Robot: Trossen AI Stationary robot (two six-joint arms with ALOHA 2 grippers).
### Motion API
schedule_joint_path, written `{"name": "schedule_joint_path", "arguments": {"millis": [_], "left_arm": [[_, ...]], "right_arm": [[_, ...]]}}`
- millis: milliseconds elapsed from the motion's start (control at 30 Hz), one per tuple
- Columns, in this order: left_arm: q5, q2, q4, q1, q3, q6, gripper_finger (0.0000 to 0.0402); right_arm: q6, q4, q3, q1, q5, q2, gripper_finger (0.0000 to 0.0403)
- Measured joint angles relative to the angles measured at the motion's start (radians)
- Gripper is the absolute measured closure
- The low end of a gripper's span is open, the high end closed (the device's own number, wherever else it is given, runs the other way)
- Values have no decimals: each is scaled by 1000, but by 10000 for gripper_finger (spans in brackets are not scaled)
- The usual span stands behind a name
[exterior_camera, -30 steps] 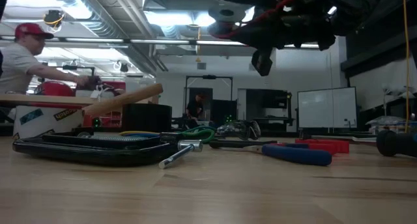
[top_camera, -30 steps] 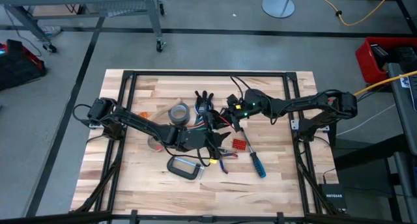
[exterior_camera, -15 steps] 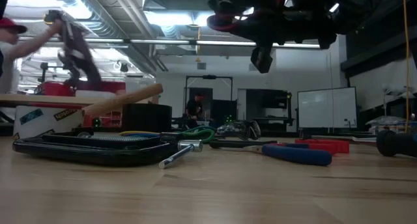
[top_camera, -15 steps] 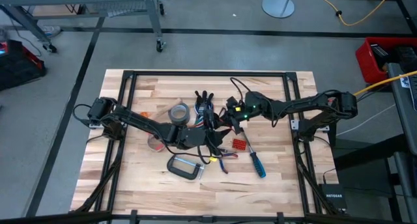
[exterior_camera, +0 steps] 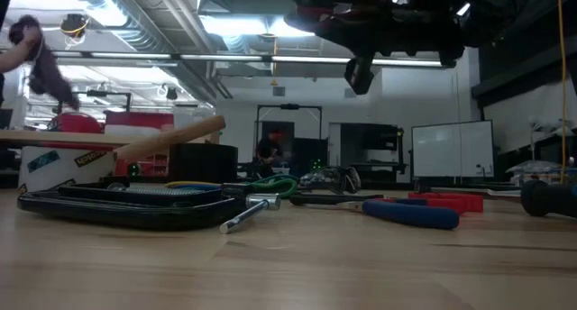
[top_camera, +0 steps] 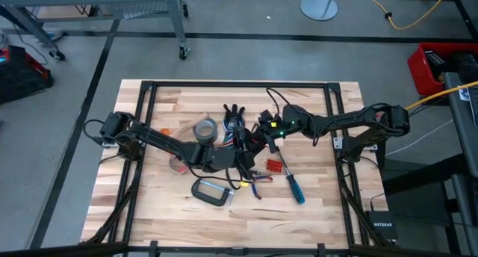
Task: Coil cords
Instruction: Coil the red wire onto a black spool
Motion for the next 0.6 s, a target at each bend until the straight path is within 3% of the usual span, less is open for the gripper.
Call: {"name": "schedule_joint_path", "arguments": {"millis": [333,600], "left_arm": [[-7,0,-2,-39,0,-23,396],[-23,-3,-36,-91,0,-142,398]], "right_arm": [[-1,31,0,-1,21,0,402],[4,121,0,-35,-11,0,402]]}}
